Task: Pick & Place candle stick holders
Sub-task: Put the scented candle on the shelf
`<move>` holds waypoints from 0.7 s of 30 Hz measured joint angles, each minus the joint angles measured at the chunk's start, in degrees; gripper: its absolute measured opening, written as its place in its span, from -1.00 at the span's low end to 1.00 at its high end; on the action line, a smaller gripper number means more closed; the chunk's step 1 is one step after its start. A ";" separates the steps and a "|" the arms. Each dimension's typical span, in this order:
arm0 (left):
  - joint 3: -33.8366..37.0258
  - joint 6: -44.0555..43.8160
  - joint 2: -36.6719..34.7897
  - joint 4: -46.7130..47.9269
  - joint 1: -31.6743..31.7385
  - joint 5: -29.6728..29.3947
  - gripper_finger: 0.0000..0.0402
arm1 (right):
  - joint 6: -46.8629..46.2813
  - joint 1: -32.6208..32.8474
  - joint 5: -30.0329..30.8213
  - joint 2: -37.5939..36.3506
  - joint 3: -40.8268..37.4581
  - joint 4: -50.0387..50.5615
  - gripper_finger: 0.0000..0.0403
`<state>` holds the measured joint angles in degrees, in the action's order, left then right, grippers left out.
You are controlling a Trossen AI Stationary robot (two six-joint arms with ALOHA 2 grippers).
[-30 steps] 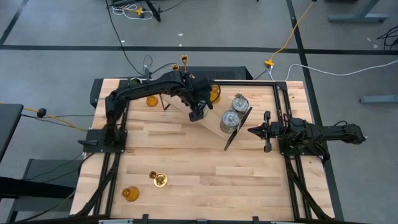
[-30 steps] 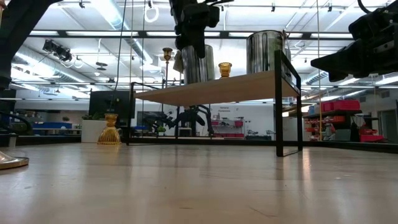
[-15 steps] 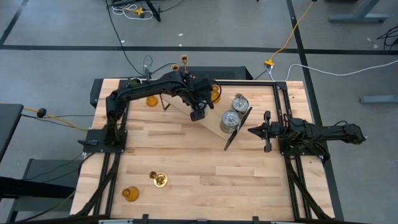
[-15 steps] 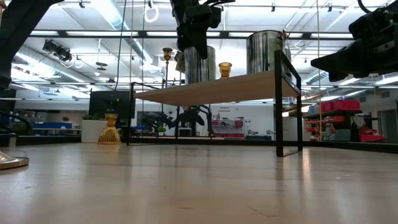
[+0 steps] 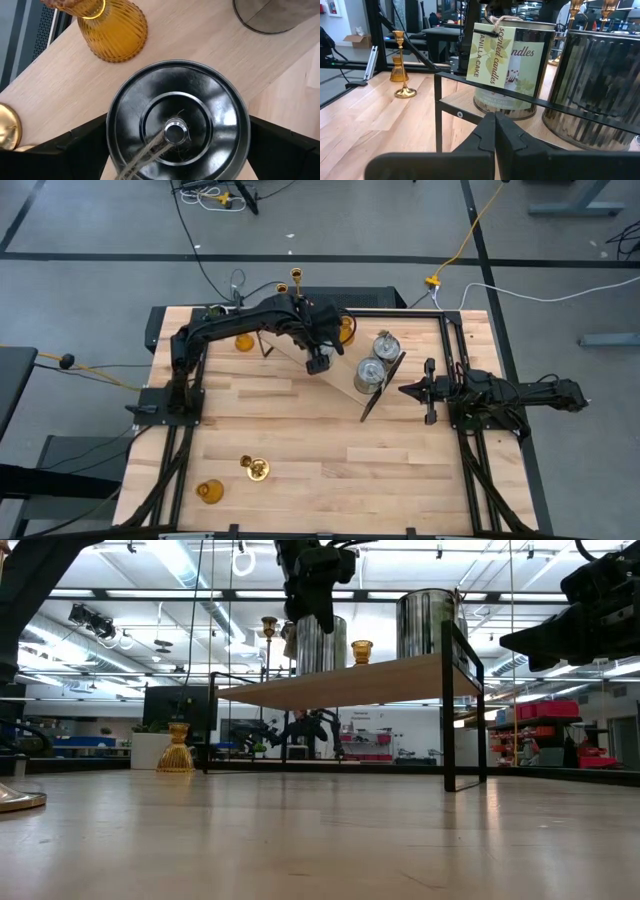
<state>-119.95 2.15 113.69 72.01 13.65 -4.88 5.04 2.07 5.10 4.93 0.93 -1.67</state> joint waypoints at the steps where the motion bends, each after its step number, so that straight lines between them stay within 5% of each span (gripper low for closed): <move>1: -0.44 0.00 0.00 0.23 0.00 -0.01 0.98 | 0.00 0.00 0.00 0.00 0.00 0.00 -0.99; 15: -9.86 -0.11 -0.03 4.91 -0.39 -0.31 0.97 | 0.00 0.00 0.00 0.00 0.00 0.00 -0.99; 21: -13.24 -1.52 -0.11 12.05 -1.03 -2.48 0.80 | 0.00 0.00 0.00 -0.01 0.00 0.00 -0.99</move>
<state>-133.19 0.63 113.58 84.07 12.62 -7.35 5.04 2.07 5.10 4.92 0.93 -1.67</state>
